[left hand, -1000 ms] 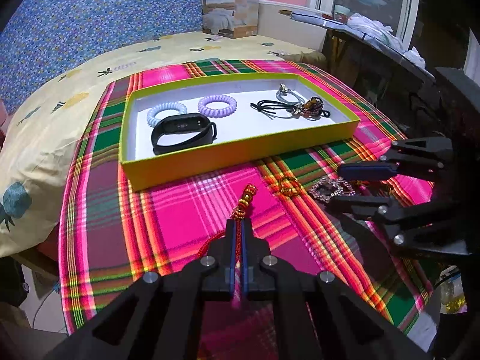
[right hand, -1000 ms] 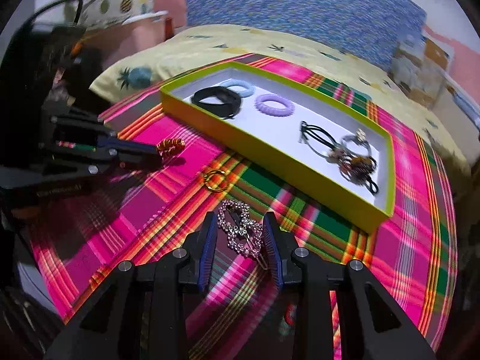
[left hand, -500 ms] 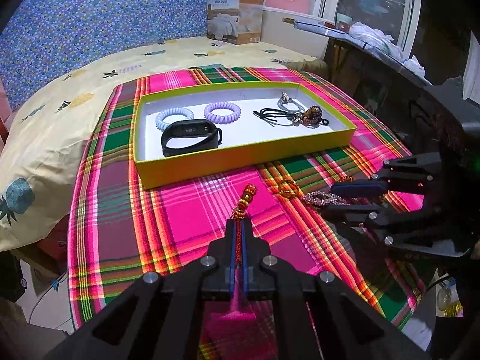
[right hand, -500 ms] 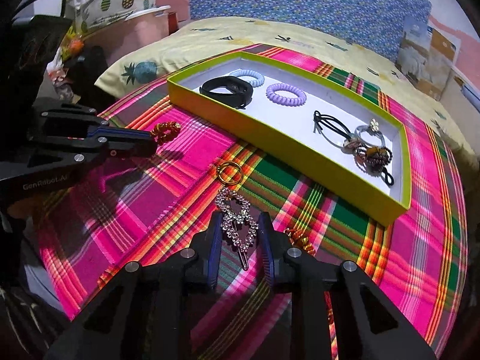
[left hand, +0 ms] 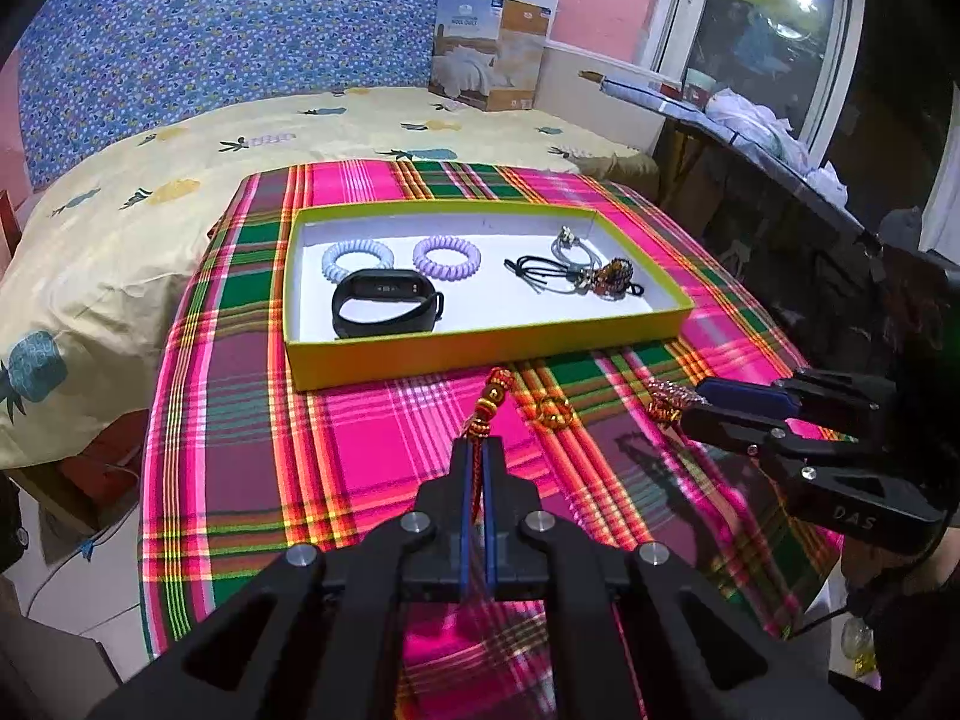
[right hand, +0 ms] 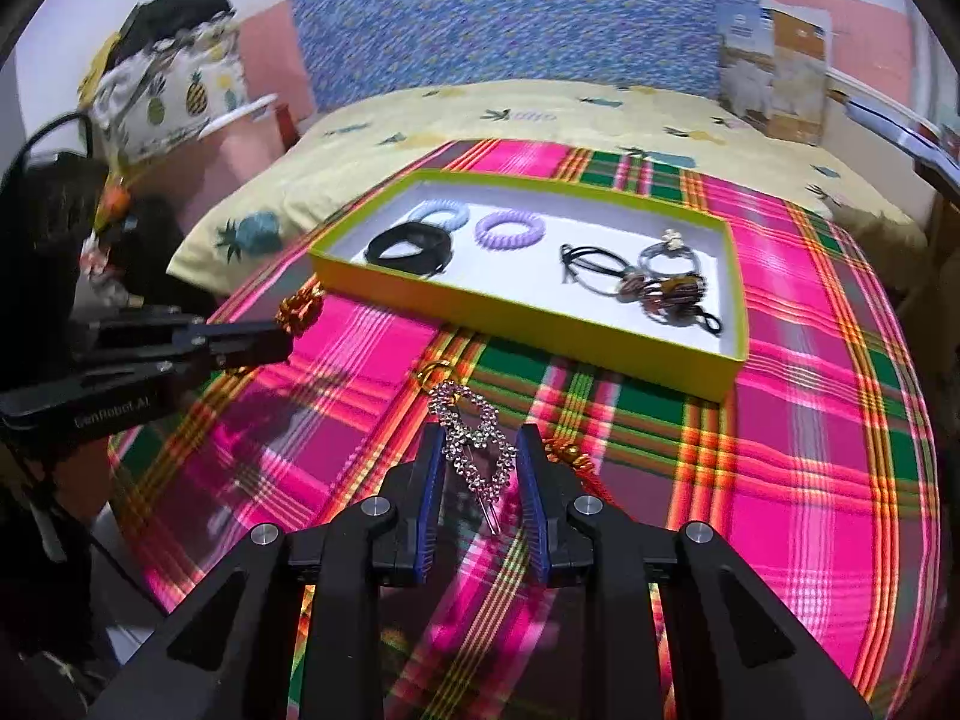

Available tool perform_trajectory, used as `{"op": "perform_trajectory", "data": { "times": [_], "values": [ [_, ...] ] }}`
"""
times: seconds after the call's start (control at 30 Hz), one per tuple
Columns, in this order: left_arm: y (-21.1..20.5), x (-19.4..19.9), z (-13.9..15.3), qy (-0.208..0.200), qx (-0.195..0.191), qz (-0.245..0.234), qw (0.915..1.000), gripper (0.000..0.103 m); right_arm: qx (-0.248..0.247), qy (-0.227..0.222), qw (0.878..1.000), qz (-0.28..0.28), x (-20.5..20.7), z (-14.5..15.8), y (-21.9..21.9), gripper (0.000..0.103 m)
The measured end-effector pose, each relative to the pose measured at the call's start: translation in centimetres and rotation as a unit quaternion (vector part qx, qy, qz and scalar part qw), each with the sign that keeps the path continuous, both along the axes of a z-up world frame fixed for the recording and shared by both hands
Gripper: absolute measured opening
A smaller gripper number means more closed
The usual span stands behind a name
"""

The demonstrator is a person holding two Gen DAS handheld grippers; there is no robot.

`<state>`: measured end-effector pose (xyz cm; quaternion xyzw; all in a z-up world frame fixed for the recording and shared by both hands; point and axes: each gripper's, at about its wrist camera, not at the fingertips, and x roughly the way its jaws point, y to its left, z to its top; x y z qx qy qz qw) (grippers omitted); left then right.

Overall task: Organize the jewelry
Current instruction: 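Carry the red tassel and rhinestone hairpin into the box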

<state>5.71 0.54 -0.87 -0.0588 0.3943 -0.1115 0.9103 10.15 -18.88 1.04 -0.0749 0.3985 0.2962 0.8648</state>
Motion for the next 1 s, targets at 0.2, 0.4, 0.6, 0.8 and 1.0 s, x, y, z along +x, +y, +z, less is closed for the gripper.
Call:
{"op": "perform_trajectory", "data": {
  "times": [0.2,0.4,0.6,0.8,1.0],
  "values": [
    [-0.4,1.2,1.1,-0.007,-0.003,0.000,1.0000,0.003,0.012,-0.005,1.000,-0.020,1.0,1.0,-0.6,0.025],
    [-1.0,3.2,2.1,-0.016,0.003,-0.005,0.9999,0.003,0.012,-0.019,0.999,-0.023,2.5,1.9,-0.4,0.025],
    [-1.6,5.7,2.6,-0.021,0.008,-0.011,0.9997,0.003,0.010,-0.025,0.999,-0.029,4.9,2.3,-0.4,0.025],
    [-1.7,8.2,2.5,-0.016,0.005,-0.011,0.9998,0.003,0.002,-0.018,0.999,-0.034,7.6,1.7,-0.6,0.025],
    [-2.6,10.0,1.9,-0.009,0.010,-0.019,0.9997,0.003,-0.009,-0.001,1.000,-0.029,9.8,0.5,-0.5,0.025]
  ]
}}
